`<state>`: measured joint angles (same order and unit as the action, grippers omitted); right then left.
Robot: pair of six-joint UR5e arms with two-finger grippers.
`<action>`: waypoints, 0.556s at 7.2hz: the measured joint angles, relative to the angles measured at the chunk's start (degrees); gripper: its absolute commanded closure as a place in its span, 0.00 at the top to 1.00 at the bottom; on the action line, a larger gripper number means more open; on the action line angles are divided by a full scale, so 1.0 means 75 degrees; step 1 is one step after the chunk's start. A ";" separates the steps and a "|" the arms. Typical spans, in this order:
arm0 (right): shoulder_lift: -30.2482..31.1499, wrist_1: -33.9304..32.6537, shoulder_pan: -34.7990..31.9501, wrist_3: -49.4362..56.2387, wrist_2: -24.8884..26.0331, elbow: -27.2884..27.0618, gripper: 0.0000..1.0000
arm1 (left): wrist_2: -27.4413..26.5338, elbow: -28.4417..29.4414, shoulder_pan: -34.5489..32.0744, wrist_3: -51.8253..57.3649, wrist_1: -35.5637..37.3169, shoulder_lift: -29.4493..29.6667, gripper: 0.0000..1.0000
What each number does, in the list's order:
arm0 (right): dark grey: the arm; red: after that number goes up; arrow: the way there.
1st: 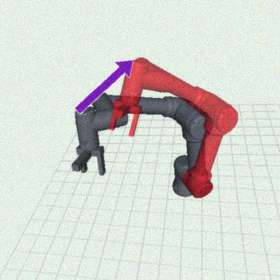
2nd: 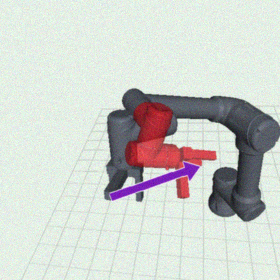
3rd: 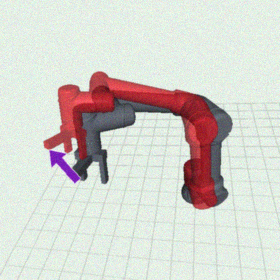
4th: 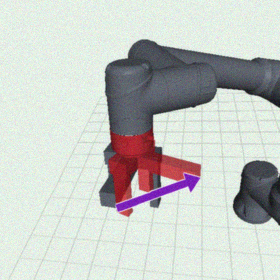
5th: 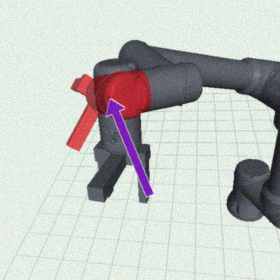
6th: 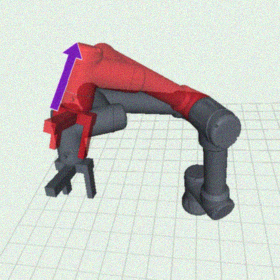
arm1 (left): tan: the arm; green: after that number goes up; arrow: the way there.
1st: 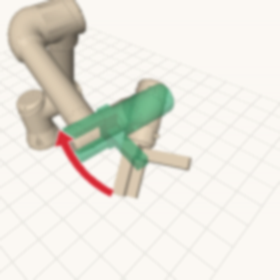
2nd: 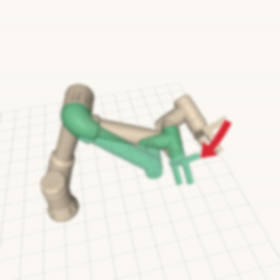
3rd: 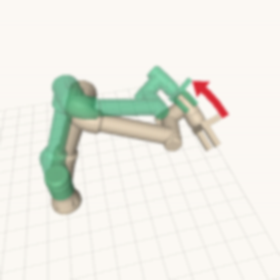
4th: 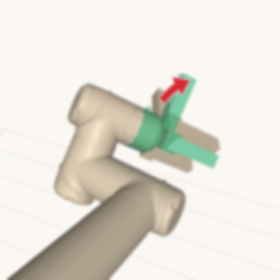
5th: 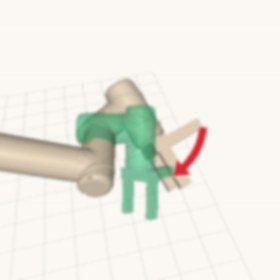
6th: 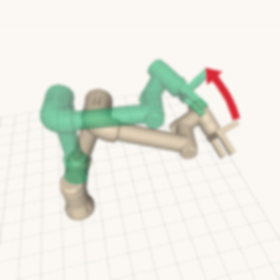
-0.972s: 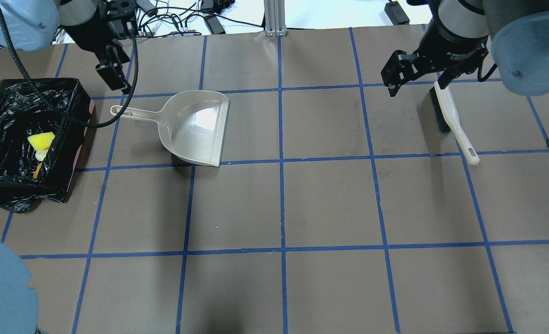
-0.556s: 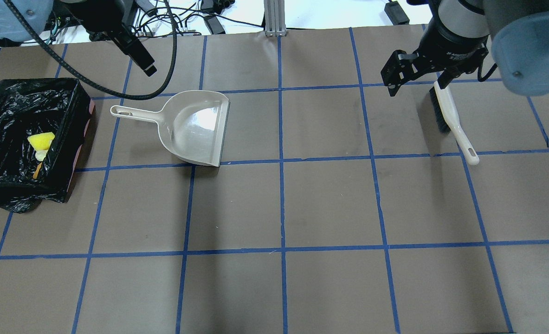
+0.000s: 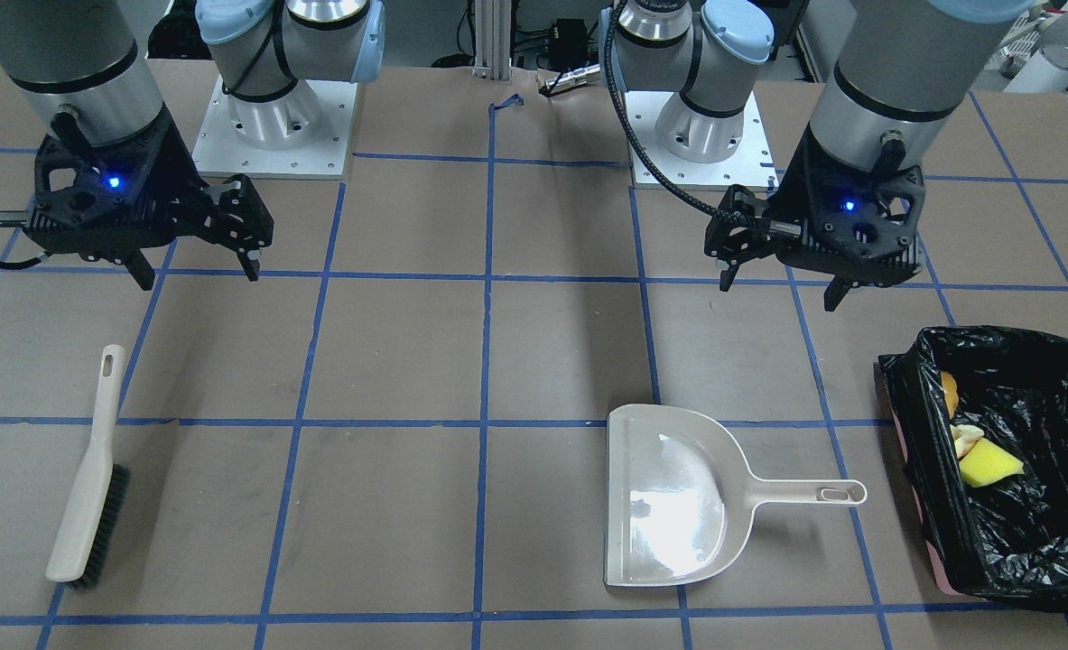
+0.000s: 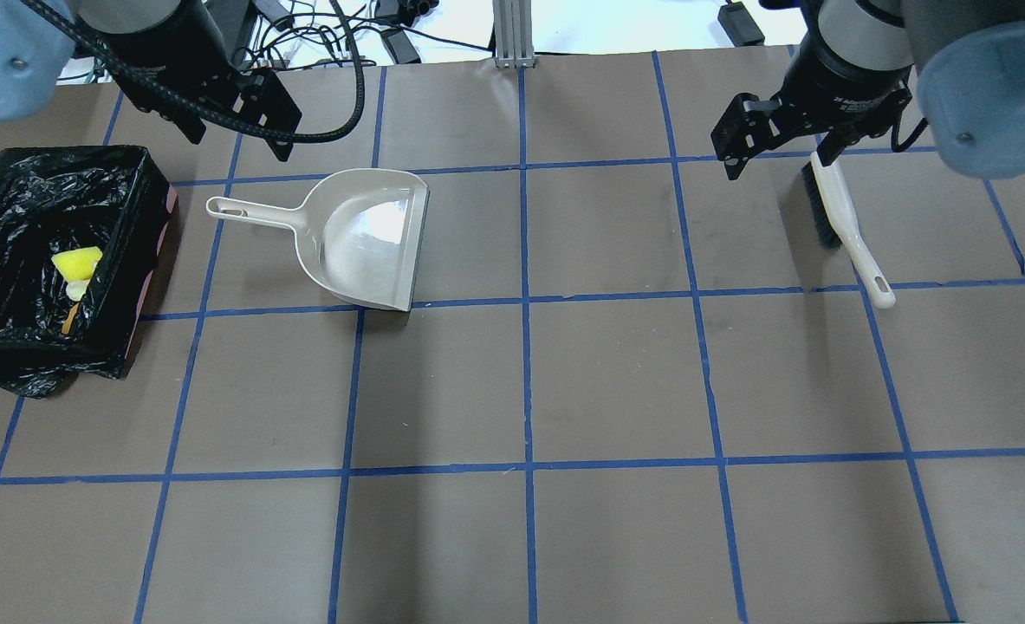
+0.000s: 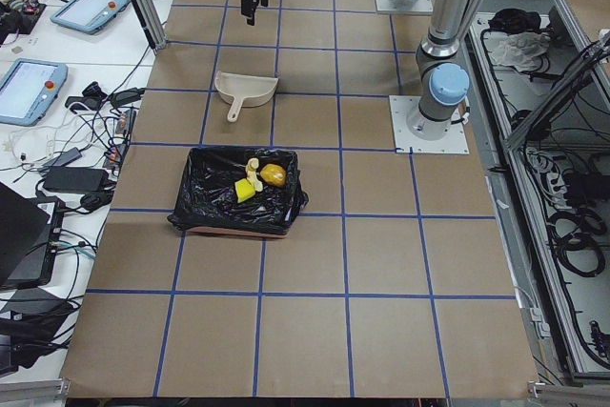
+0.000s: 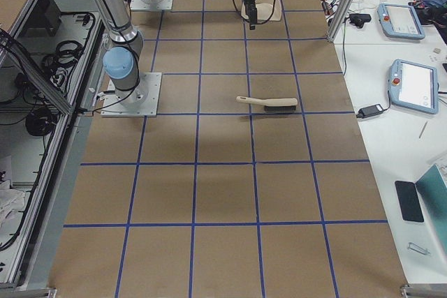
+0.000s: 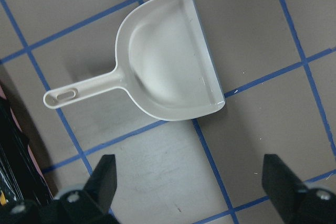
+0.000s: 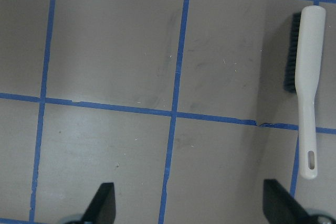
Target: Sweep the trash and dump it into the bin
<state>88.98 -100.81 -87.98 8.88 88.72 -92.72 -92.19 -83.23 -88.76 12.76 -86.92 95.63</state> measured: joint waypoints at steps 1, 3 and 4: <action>-0.0001 0.0000 0.0000 0.0000 0.0000 0.0000 1.00 | -0.0042 -0.0206 0.0033 -0.0423 -0.0035 -0.0179 1.00; -0.0001 0.0007 0.0000 -0.0003 0.0006 0.0000 1.00 | 0.0086 -0.0380 0.0086 -0.0687 -0.0100 -0.0470 1.00; -0.0003 0.0010 0.0000 -0.0005 0.0006 -0.0003 1.00 | 0.0267 -0.0393 0.0116 -0.0708 -0.0118 -0.0566 1.00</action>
<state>88.96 -100.73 -87.98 8.84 88.77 -92.74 -90.18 -86.18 -87.89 7.45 -87.81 91.39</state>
